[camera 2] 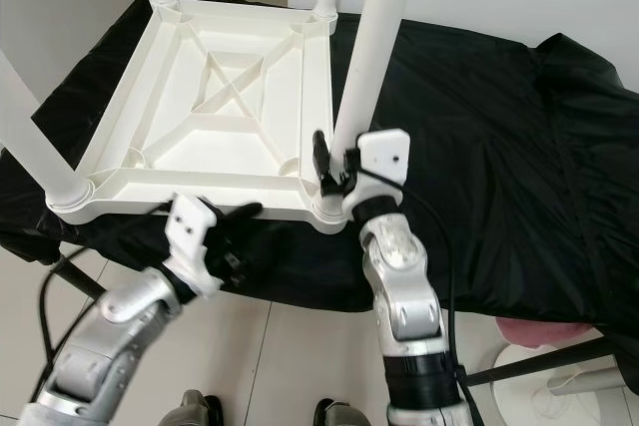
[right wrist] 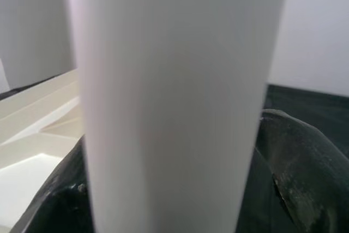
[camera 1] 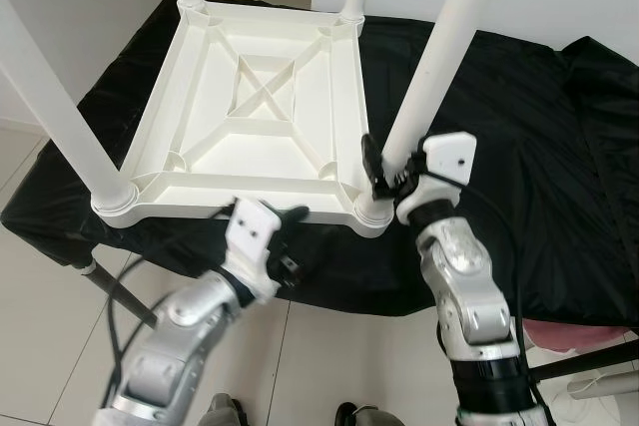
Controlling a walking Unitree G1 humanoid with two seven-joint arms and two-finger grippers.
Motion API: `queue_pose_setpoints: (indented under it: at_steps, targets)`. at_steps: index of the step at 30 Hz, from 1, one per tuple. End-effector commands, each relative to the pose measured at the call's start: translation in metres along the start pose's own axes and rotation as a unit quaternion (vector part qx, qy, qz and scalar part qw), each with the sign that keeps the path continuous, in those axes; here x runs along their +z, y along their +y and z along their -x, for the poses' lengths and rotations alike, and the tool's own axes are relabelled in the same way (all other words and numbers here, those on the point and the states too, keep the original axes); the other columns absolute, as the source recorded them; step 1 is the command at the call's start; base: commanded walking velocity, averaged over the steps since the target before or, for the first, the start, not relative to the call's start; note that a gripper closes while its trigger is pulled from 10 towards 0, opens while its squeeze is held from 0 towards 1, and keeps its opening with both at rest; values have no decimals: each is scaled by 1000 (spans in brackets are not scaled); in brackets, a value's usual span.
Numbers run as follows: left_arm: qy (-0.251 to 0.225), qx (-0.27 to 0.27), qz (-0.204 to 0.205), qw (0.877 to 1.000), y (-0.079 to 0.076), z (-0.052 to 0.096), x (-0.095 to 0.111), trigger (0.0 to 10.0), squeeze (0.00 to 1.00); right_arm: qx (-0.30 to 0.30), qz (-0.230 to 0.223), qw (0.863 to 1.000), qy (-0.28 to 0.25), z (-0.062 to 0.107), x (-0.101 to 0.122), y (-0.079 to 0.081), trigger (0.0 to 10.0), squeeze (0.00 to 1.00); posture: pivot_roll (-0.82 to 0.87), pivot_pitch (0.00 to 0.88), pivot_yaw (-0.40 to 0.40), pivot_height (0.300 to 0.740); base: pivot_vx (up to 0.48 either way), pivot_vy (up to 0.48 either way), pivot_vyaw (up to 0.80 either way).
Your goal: Building children table
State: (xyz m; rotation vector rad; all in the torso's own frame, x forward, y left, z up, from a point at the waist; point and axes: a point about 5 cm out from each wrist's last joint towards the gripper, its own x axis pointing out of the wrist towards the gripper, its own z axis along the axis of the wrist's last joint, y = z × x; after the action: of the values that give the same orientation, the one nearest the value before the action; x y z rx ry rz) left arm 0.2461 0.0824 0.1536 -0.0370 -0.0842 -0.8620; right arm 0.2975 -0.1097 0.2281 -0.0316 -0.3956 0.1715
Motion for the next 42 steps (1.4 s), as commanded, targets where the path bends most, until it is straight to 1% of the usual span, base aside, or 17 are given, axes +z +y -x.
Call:
queue_pose_setpoints:
  at_steps: [1, 5, 6, 7, 9, 10, 11, 15, 16, 17, 18, 19, 20, 28, 29, 32, 42]
  targets:
    - [12, -1, -1, 1000, -3, 0, -2, 10000, 0, -3, 6, 1000, 11, 1, -3, 1, 10000, 0, 54, 135, -60, 740, 0, 0, 0]
    - [13, 6, -1, 1000, -2, 0, -1, 10000, 0, 0, 4, 1000, 16, 2, -6, 3, 10000, 0, 56, 134, -59, 740, 0, 0, 0]
    - [20, 5, 9, 1000, -2, 1, -3, 10000, 0, 3, -2, 1000, 19, 3, -7, 6, 3176, 0, 55, 129, -61, 740, 0, 0, 0]
    - [28, 3, 11, 1000, -3, 2, -5, 10000, 0, 7, -6, 1000, 22, 3, -8, 9, 0, 0, 56, 128, -63, 740, 0, 0, 0]
    - [34, 0, 10, 999, -5, 3, -6, 10000, 0, 8, -8, 1000, 22, 3, -8, 10, 0, 0, 56, 125, -62, 740, 0, 0, 0]
    - [41, -1, 12, 999, -8, 4, -10, 10000, 0, 8, -5, 1000, 23, 3, -8, 10, 4314, 0, 55, 122, -63, 740, 0, 0, 0]
    - [43, 2, 14, 999, -10, 4, -11, 10000, 0, 7, -6, 1000, 23, 3, -7, 11, 10000, 0, 55, 123, -62, 740, 0, 0, 0]
    - [45, 4, 17, 999, -11, 4, -13, 10000, 0, 5, -9, 1000, 23, 2, -6, 11, 10000, 0, 54, 122, -63, 740, 0, 0, 0]
    - [47, 7, 21, 999, -11, 4, -14, 10000, 0, 2, -11, 1000, 24, 2, -4, 12, 0, 0, 54, 122, -63, 740, 0, 0, 0]
    - [47, 7, 21, 999, -11, 4, -14, 10000, 0, 2, -11, 1000, 24, 2, -4, 12, 0, 0, 54, 122, -63, 740, 0, 0, 0]
    - [48, 11, 22, 999, -11, 5, -14, 10000, 0, -1, -13, 1000, 25, 2, -3, 12, 6118, 0, 53, 122, -63, 740, 0, 0, 0]
    - [48, 11, 22, 999, -11, 5, -14, 10000, 0, -1, -13, 1000, 25, 2, -3, 12, 6118, 0, 53, 122, -63, 740, 0, 0, 0]
    - [51, 13, 23, 998, -11, 5, -15, 10000, 0, -5, -20, 999, 28, 2, -3, 12, 10000, 0, 54, 122, -64, 740, 0, 0, 0]
    - [73, 19, 18, 997, -9, 8, -23, 10000, 0, -61, -138, 987, 49, 4, -5, 9, 10000, 0, 55, 124, -61, 740, 0, 0, 0]
    - [85, 24, 10, 996, -8, 9, -26, 10000, 0, -81, -203, 974, 53, 5, -6, 7, 10000, 0, 53, 127, -58, 740, 0, 0, 0]
    - [99, 22, 7, 995, -6, 9, -31, 10000, 0, -99, -257, 960, 55, 6, -6, 2, 10000, 0, 49, 130, -56, 740, 0, 0, 0]
    - [154, 54, -6, 987, 13, 14, -47, 10000, 0, -131, -322, 936, 49, 13, -4, -10, 10000, 0, 32, 133, -44, 740, 0, 0, 0]
